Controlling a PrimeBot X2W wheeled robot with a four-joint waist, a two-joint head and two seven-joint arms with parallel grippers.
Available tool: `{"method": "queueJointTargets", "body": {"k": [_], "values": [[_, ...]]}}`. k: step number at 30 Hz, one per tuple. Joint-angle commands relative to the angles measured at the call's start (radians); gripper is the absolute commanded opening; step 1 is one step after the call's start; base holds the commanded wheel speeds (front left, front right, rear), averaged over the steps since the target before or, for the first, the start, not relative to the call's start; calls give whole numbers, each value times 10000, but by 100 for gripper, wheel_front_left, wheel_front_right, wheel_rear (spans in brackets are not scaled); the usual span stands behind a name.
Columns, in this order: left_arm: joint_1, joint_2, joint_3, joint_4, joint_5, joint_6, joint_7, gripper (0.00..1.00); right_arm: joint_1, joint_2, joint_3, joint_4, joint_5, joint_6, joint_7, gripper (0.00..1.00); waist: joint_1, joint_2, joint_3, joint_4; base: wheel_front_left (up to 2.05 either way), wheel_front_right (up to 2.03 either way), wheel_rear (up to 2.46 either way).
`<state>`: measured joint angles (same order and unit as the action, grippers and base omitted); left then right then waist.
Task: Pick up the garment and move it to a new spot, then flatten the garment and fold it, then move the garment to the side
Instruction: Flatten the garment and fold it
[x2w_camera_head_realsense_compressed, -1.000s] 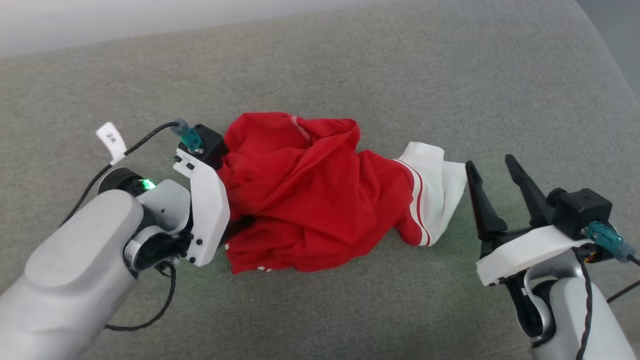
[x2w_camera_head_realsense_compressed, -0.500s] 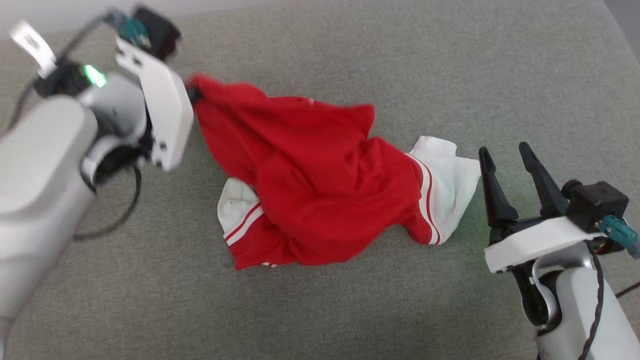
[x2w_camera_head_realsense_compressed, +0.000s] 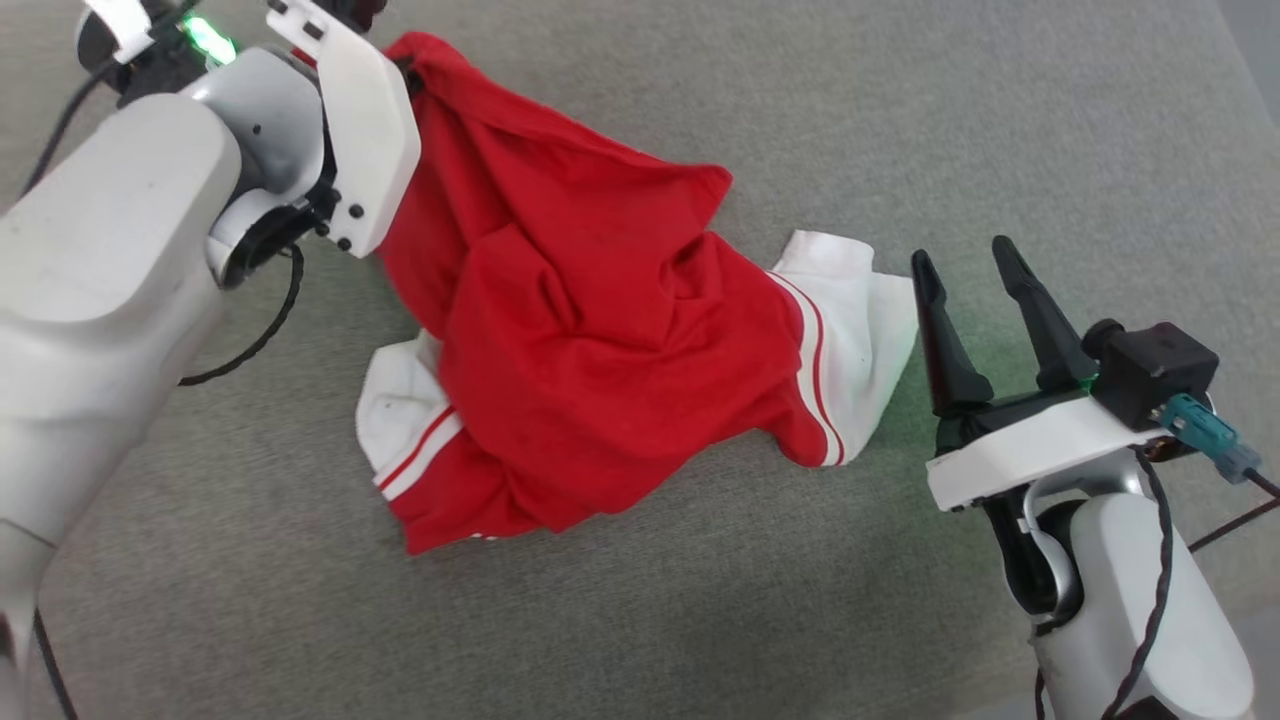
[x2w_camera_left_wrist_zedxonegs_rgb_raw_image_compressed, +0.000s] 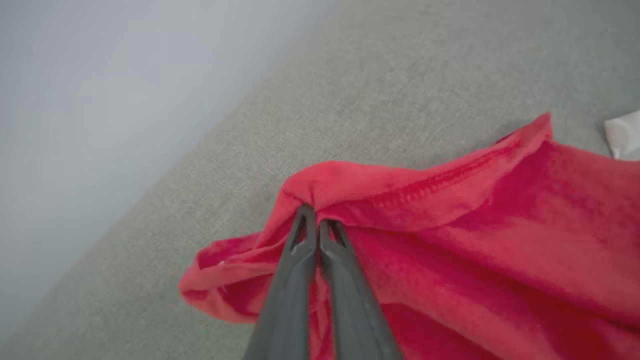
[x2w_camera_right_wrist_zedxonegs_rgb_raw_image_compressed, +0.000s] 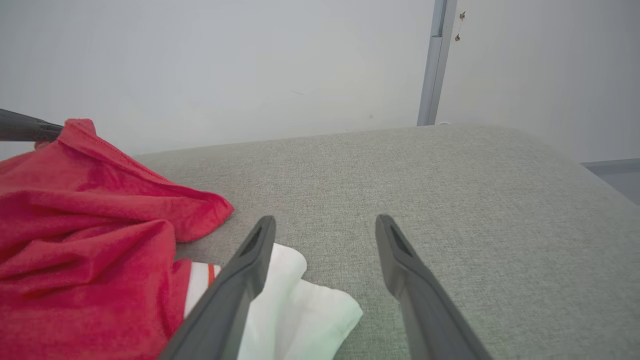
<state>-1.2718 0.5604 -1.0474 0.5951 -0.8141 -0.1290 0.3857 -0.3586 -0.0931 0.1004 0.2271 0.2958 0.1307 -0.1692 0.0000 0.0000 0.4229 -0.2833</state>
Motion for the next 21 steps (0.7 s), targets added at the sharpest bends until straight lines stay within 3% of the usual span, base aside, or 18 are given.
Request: {"method": "queueJointTargets", "body": {"k": [1,6,7,8,10,11,21], "values": [[-162,-93,-268,286,-303,-14,94,0,-165,85,102,54,59,1,-130,100,0,0,280,-239,0,0,0],[-237,-137,-927,956,-854,-13,481,0,-304,134,209,250,118,1,-234,100,0,0,482,-372,0,0,0],[-302,-192,-1210,1222,-1110,-14,736,14,-389,157,247,343,132,1,-292,100,0,0,510,-388,0,0,0],[-354,-212,-1284,1318,-1278,-14,785,37,-430,164,257,393,138,1,-310,100,0,0,506,-380,0,0,0],[-421,-233,-1450,1377,-1524,-13,834,94,-431,150,241,513,121,1,-346,100,0,0,452,-303,0,0,0],[-482,-221,-1511,1362,-1618,-14,835,100,-414,112,236,557,98,1,-369,100,0,0,408,-247,0,0,0],[-603,157,-1937,398,-2449,-15,1217,100,-124,-258,-174,525,-101,1,-374,100,0,0,-427,674,0,0,0]]}}
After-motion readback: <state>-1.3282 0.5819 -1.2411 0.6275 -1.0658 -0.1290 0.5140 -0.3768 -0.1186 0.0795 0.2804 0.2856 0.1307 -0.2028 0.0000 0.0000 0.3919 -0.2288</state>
